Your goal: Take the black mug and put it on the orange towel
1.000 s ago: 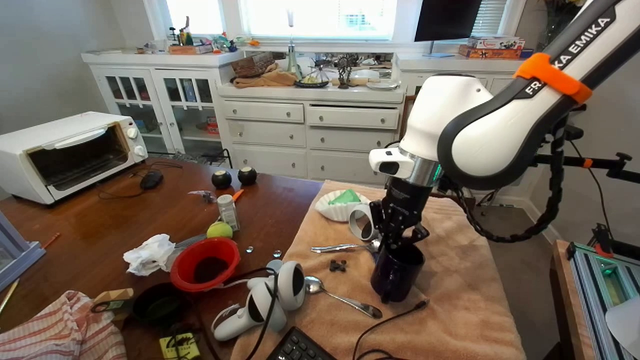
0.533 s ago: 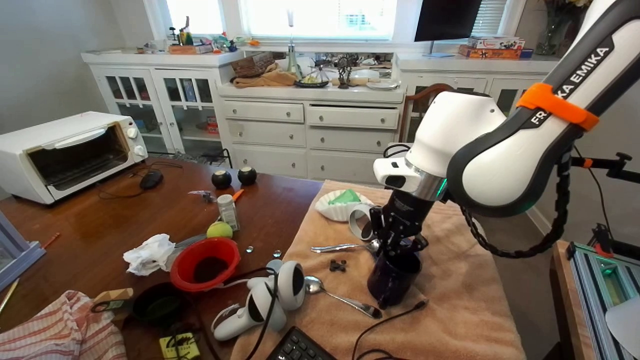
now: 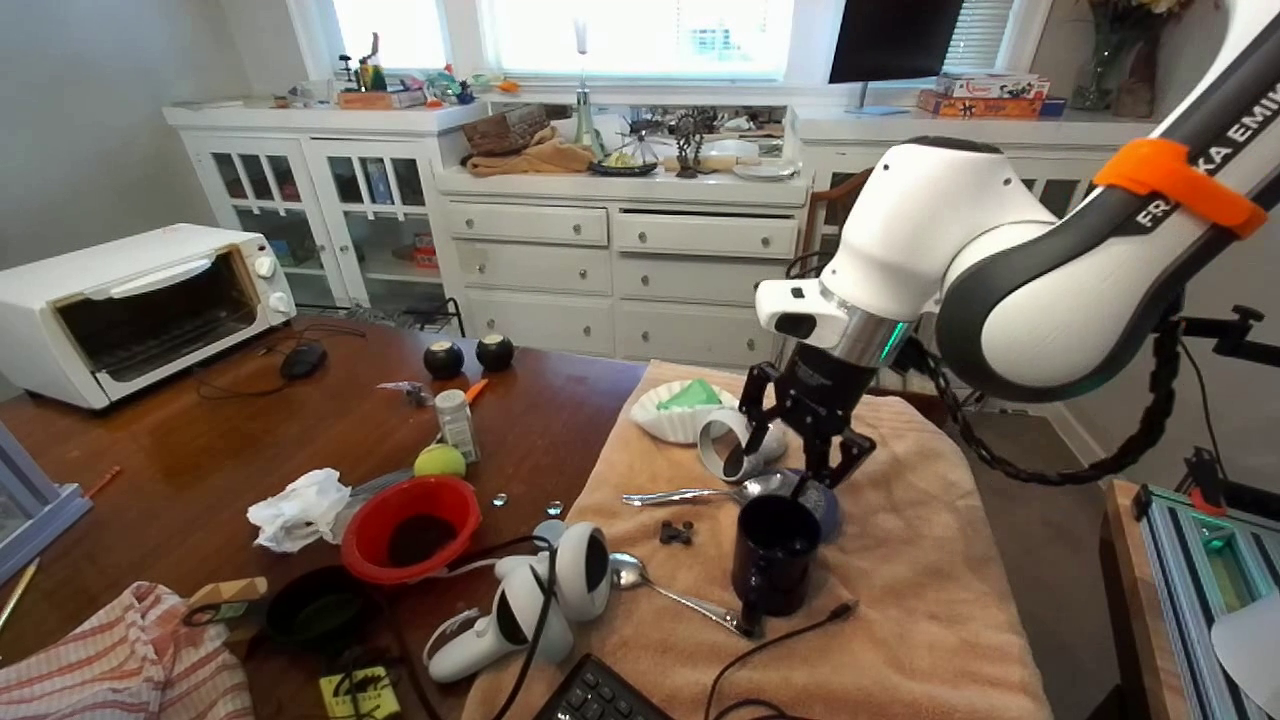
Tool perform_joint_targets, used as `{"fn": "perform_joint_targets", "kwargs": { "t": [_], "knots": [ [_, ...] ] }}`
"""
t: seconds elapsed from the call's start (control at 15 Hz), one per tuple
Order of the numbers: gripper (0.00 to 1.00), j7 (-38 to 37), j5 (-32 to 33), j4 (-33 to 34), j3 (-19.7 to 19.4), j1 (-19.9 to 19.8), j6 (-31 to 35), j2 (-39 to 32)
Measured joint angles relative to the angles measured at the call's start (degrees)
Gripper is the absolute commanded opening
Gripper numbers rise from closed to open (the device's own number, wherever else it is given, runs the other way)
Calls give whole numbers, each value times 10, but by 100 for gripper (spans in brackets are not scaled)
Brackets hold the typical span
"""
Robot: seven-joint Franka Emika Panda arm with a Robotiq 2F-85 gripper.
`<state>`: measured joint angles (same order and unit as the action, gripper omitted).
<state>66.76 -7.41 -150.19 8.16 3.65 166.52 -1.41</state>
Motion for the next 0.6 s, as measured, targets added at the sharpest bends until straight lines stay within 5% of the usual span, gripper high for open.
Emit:
{"fn": "perform_joint_targets", "kwargs": {
  "t": [0.27,0.6],
  "knots": [
    [100,-127,63,14,-9,3,-164,97],
    [100,-319,61,52,-5,35,-343,201]
  ]
}}
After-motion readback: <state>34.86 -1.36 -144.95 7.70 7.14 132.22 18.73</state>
